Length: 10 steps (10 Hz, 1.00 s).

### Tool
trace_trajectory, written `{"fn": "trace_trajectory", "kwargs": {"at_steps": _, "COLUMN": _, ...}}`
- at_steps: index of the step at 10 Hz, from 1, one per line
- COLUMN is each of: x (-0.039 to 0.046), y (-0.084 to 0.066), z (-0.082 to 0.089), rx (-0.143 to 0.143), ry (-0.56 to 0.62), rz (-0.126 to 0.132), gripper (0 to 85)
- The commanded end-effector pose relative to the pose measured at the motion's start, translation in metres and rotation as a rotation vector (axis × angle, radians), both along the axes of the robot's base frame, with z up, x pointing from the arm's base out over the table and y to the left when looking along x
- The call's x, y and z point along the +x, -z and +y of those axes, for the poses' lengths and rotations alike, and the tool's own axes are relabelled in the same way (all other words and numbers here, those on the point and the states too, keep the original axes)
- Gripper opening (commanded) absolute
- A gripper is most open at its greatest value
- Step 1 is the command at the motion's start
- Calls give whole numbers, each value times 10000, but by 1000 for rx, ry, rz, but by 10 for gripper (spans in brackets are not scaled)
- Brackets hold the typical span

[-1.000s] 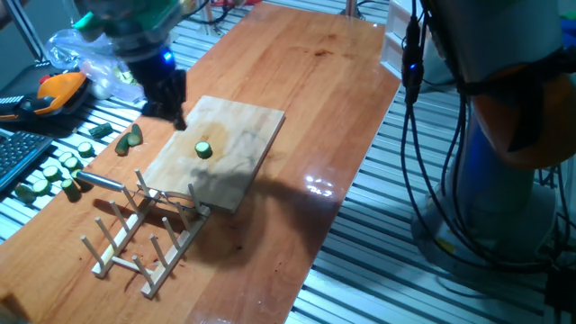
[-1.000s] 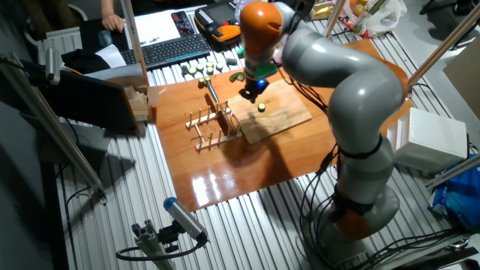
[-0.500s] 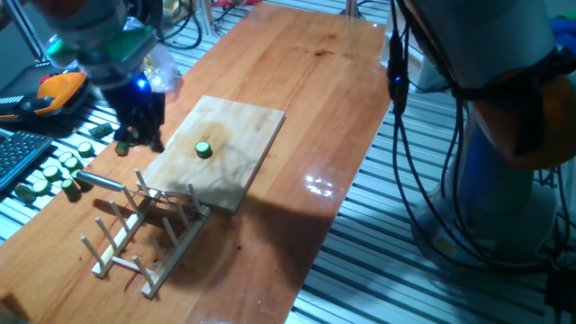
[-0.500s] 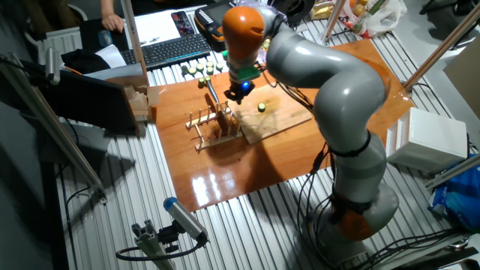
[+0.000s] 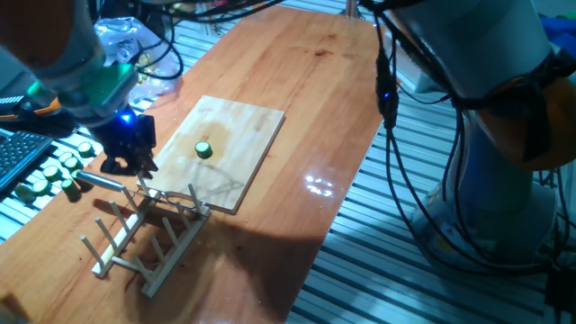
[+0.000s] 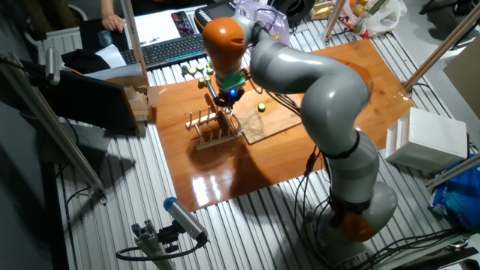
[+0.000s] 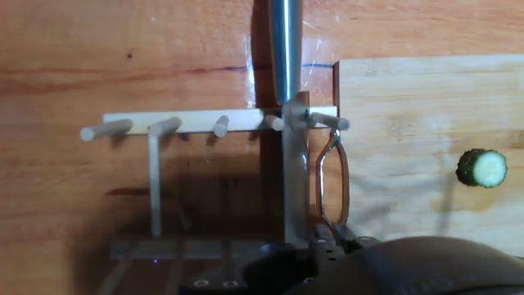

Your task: Chop the cucumber into shreds

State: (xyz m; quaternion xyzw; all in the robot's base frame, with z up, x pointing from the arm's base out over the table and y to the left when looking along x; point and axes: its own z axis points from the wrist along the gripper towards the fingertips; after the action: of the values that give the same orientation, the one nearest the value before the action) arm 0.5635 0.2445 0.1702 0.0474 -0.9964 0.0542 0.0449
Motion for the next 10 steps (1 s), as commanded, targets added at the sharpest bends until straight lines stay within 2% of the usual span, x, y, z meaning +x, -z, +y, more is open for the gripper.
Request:
{"fn": "trace_trajectory", "kwargs": {"at_steps": 1, "x": 3, "y": 31, "z": 8, "rx": 8, "ry": 8, "rz": 2, "gripper": 340}}
{"fn": "trace_trajectory", "kwargs": {"at_steps": 4, "x": 16, "y": 240, "z": 104, "rx": 16, "ry": 20, "rz": -29, "gripper": 340}}
{"fn": "trace_trajectory", "kwargs": {"at_steps": 5, "x": 32, "y": 299, "z": 129, "rx": 12, "ry": 16, "rz": -38, "gripper": 510}}
{"fn": "trace_trajectory", "kwargs": {"at_steps": 10, "x": 118, "y": 532, "z": 187, "rx": -75, "ry": -25, "rz": -104, "gripper": 510}}
